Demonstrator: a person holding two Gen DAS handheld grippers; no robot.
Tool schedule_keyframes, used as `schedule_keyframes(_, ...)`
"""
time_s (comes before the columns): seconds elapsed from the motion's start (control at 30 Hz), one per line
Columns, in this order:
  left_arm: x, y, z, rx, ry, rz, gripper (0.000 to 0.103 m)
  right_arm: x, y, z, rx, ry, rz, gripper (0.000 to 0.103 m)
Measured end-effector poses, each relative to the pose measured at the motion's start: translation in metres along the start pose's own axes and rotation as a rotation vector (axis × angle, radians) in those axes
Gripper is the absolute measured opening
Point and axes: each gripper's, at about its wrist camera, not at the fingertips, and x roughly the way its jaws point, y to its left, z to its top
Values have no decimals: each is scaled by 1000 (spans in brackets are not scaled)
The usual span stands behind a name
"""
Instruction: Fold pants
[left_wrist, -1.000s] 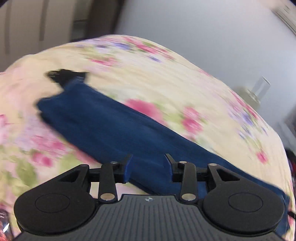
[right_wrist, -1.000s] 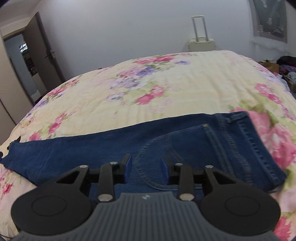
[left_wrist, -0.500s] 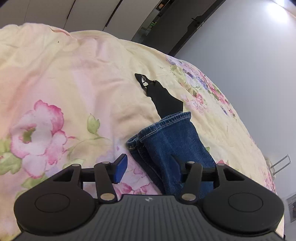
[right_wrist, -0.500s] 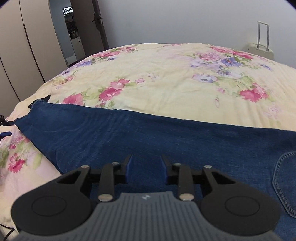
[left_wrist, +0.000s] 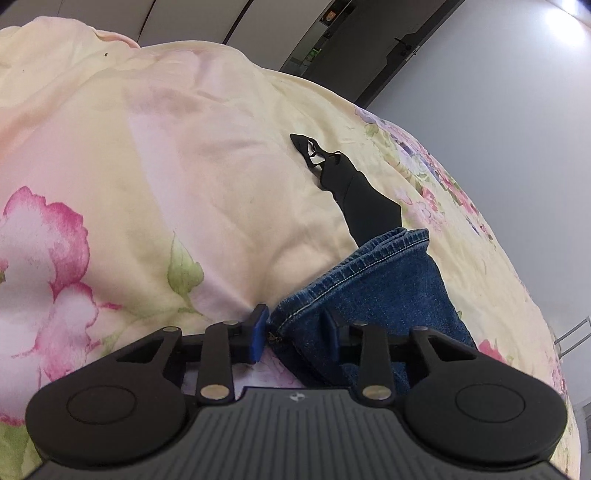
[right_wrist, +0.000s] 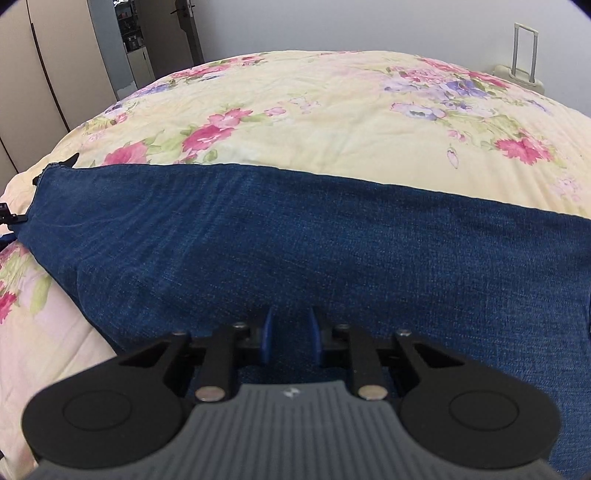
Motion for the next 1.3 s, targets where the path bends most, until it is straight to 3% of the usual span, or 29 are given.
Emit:
schedule_keyframes(0.13,-7,-9,8,0,23,32,25,-3,-3,-2,28,-7,-6,15)
schedule_keyframes(0.3,-38,-30,18,5,-12,5,18,-18,-12,-10,64,-21,-13,17)
schedule_keyframes(0.43,-77,-83,18,120,-70,-35,18,-38,-20,-16,98,-45,-5,17)
schedule_keyframes(0.5,-98,-122,6,224,-119,-49,18,-50,-24,-19,114,-63,-2,17)
schedule_keyframes(0.7,-148,-247,-88,636,-232,-117,18,-88,-40,-30,187,-114,15,18)
schedule_keyframes(0.83,-161,-303,-170,871,-219,-154,18,-107,-50,-41,226,-129,24,18)
schedule_keyframes(0.93,-150,-328,-237,1034,-111,-156,18,-114,-59,-52,263,-120,10,20)
schedule_keyframes(1.07,-120,-325,-297,1106,170,-131,23,-118,-73,-69,338,-103,32,20)
schedule_keyframes(1.2,-109,-304,-297,969,451,-225,31,-120,-76,-82,354,-83,48,22)
schedule_keyframes(1.23,-111,-299,-290,931,485,-245,33,-120,-75,-84,349,-82,52,23)
schedule_keyframes(1.3,-120,-294,-274,905,478,-275,36,-119,-71,-83,334,-78,59,24)
